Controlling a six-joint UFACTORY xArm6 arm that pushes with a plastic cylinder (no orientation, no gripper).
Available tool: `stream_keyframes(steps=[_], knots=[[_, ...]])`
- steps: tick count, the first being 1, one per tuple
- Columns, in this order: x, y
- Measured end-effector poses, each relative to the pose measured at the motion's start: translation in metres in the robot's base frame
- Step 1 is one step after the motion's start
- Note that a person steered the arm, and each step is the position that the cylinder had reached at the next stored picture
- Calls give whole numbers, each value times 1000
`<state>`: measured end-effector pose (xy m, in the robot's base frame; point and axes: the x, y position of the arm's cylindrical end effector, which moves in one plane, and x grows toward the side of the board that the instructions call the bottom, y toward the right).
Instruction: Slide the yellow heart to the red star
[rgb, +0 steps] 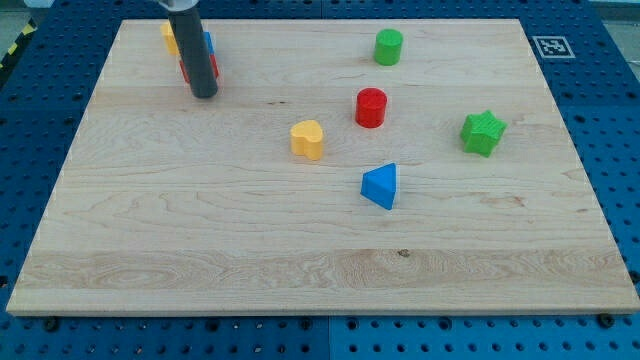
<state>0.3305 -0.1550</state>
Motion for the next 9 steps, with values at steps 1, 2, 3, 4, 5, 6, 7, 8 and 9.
stream_keyframes(steps=[1, 2, 3, 4, 5, 6, 7, 8, 9], knots=[[-25, -1], [-41, -1], [-28, 0], [32, 6], [100, 39], [147, 102], [155, 136], [135, 136], [97, 136]])
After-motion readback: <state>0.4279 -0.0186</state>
